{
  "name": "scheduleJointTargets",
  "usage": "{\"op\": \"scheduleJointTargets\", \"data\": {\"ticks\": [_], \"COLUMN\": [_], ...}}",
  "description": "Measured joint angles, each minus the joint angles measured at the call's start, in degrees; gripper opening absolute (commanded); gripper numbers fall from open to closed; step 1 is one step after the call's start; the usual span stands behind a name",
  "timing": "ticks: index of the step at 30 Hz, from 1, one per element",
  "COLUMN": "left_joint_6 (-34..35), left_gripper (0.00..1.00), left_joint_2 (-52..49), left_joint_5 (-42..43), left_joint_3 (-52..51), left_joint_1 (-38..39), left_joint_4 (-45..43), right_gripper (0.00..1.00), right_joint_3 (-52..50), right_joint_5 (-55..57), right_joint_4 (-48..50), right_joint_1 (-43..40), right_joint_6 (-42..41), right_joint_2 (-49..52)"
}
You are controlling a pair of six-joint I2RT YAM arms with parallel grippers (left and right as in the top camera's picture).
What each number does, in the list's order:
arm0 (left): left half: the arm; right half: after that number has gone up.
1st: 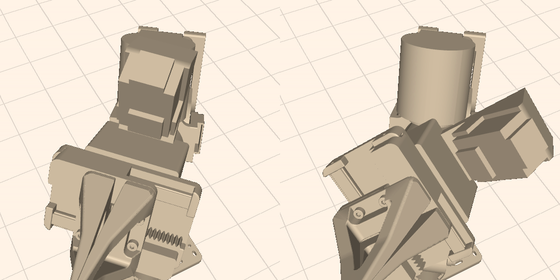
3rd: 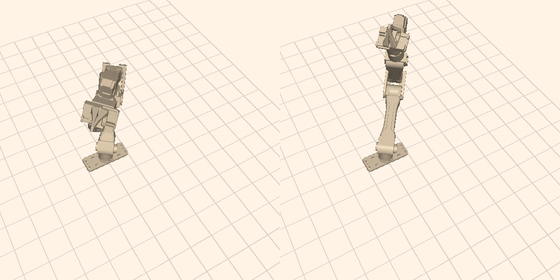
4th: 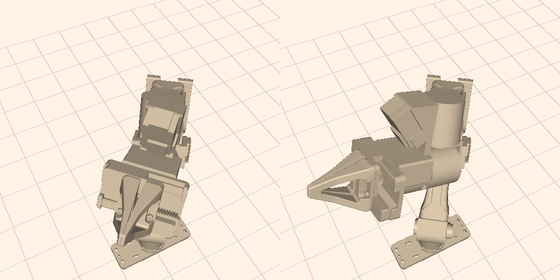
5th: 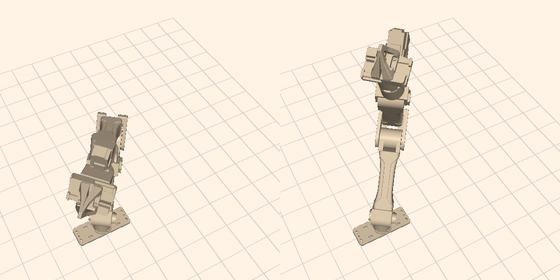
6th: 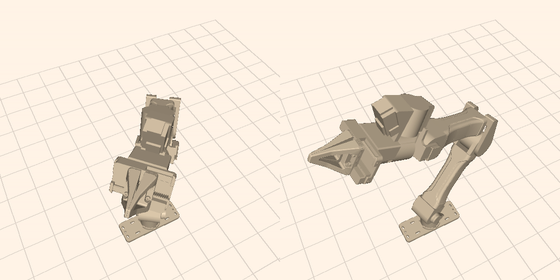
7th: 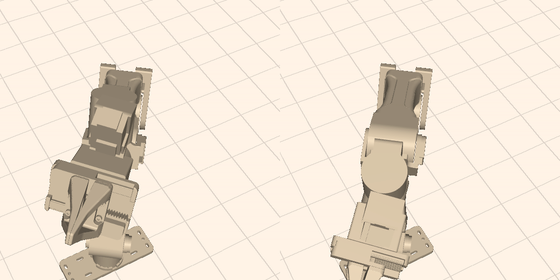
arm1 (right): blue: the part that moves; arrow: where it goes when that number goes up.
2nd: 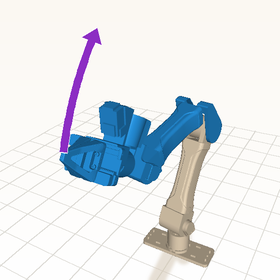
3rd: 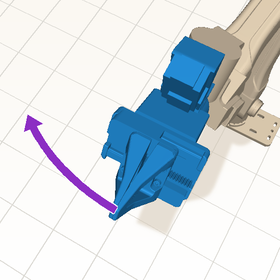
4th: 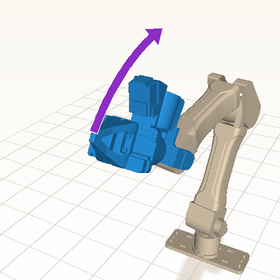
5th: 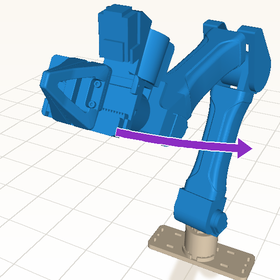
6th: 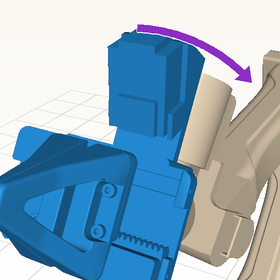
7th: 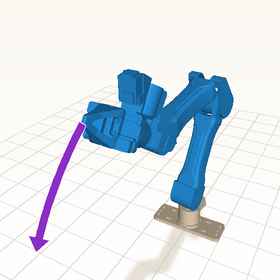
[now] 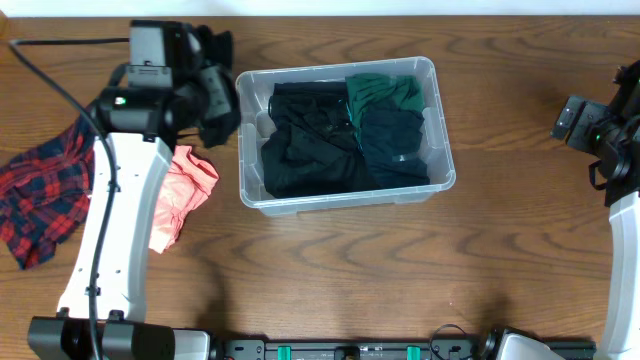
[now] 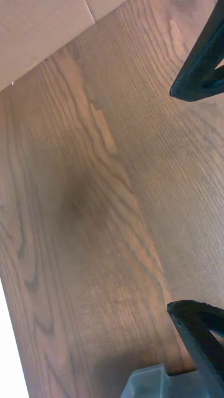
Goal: Pack container
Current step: 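Lift the black item with the left gripper and carry over the bin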
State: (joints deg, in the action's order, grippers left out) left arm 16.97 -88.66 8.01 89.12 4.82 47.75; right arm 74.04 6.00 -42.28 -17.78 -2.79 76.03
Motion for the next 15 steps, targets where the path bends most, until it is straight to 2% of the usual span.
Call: {"op": "scheduleJointTargets", "data": {"ticks": [9, 15], "left_joint_6": [2.8, 4.3], "left_gripper": [0.06, 0.06], "left_joint_2": [-1.2, -7.5], "left_joint_5": [-4.4, -9.6], "left_joint_3": [0.0, 0.0], "left_joint_1": [10.1, 14.0], "left_joint_4": [-0.2, -1.5], "right_gripper": [0.99, 0.99], "right_joint_3": [0.0, 0.0], "right_joint_5": [0.0, 0.0], "right_joint_4": [0.0, 0.0], "right_joint_1": [0.0, 0.0], "right_joint_6": [0.0, 0.0], "right_joint_2": [0.0, 0.0]}}
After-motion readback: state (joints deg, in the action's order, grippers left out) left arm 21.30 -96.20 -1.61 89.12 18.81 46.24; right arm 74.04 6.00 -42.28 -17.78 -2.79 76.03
